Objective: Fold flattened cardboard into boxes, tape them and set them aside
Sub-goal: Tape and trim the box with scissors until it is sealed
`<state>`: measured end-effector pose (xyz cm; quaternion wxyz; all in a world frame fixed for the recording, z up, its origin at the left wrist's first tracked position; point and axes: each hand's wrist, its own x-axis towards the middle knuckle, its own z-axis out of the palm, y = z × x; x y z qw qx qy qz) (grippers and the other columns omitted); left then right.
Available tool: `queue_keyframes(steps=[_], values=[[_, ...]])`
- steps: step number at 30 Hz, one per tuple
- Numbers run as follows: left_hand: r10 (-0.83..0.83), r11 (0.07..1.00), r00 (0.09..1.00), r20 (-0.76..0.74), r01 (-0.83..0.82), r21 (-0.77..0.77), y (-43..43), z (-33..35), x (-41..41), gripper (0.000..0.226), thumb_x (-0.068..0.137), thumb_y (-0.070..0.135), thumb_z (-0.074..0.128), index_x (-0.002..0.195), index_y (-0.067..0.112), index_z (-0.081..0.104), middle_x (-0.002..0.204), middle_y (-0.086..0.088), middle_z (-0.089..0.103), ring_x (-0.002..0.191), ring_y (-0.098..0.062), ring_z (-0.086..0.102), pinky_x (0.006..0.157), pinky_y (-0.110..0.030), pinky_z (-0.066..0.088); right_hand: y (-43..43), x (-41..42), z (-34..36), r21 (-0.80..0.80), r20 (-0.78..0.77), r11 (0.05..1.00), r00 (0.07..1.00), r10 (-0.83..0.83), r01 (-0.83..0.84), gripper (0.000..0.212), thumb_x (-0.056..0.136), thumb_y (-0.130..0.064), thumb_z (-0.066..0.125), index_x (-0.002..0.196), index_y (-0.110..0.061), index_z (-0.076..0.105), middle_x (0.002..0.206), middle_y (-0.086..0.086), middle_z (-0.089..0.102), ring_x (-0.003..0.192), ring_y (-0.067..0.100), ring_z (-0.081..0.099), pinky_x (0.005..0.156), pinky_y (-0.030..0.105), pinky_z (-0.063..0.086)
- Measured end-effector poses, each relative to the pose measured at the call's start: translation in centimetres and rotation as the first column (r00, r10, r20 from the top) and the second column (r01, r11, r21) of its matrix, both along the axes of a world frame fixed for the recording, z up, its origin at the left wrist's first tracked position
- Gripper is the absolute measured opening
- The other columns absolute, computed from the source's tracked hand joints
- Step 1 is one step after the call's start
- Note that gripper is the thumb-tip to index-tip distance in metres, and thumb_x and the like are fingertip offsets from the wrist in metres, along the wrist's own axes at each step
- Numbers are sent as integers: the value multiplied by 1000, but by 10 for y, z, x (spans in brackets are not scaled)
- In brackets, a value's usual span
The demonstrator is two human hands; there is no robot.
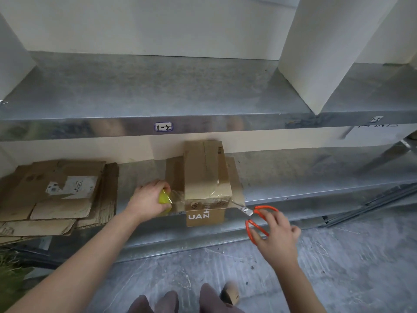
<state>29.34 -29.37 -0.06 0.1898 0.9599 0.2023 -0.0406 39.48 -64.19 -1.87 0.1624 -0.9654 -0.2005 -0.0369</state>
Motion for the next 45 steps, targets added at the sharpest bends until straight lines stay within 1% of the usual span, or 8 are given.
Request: queue_keyframes(steps=[2, 5, 9, 17, 25, 34, 39, 45], values=[[15, 1000, 1000, -6, -15, 10, -2, 0, 2, 45, 74, 40, 73, 112, 27, 53, 120, 6, 54, 113, -19, 50, 91, -34, 34, -15, 27, 1, 53, -18, 997, 998, -58, 59, 44, 80, -55, 65, 120, -40, 57, 114, -11, 55, 101, 12, 56, 83, 35, 26], [54, 998, 998, -25, -53, 15, -7, 3, 4, 47, 75, 40, 73, 114, 26, 52, 121, 5, 53, 113, -20, 50, 90, -34, 34, -22, 67, -1, 94, -107, 985, 985, -135, 145, 49, 84, -61, 47, 126, -37, 54, 119, -5, 53, 110, 17, 52, 90, 41, 28], [101, 995, 995, -21, -102, -1, -14, 5, 3, 48, 73, 40, 75, 114, 27, 53, 119, 7, 54, 112, -19, 52, 92, -35, 35, -10, 113, -13, 59, -239, 982, 958, -161, 180, 41, 93, -44, 53, 129, -25, 46, 127, 2, 53, 115, 22, 50, 94, 43, 28], [163, 985, 985, -53, -165, -42, -19, 8, -1, 56, 60, 52, 61, 110, 27, 56, 113, 6, 57, 106, -19, 54, 88, -32, 36, 17, 161, -49, -112, -358, 993, 931, -76, 38, 41, 97, -40, 44, 132, -19, 40, 131, 10, 45, 120, 28, 44, 95, 46, 31], [177, 978, 981, -82, -185, -96, -14, 12, 3, 57, 56, 49, 65, 108, 28, 58, 112, 7, 58, 104, -19, 56, 89, -33, 43, 8, 149, -40, -114, -273, 985, 957, 94, -130, 45, 97, -43, 42, 141, -32, 43, 149, -6, 39, 138, 16, 29, 100, 44, 28], [72, 982, 992, -103, -88, -166, -5, 13, 5, 45, 63, 42, 81, 95, 37, 50, 105, 11, 56, 95, -11, 52, 78, -27, 44, 73, 35, 6, 185, -186, 937, 925, 330, -297, 59, 90, -66, 27, 145, -44, 32, 154, -8, 31, 144, 14, 24, 115, 42, 27], [57, 980, 997, -55, -67, -189, 2, 14, -2, 45, 64, 38, 82, 100, 29, 56, 106, 7, 58, 94, -12, 53, 77, -24, 42, 108, 2, 8, 137, -151, 931, 921, 358, -339, 56, 92, -58, 36, 146, -41, 34, 156, -5, 29, 146, 16, 19, 118, 37, 21], [-25, 976, 999, -24, 19, -218, 9, 15, -6, 44, 66, 35, 82, 102, 27, 57, 105, 10, 55, 99, -13, 53, 79, -24, 41, 123, -16, -11, 64, -56, 951, 950, 307, -303, 50, 91, -52, 38, 137, -35, 49, 147, -2, 43, 142, 22, 29, 113, 48, 33]])
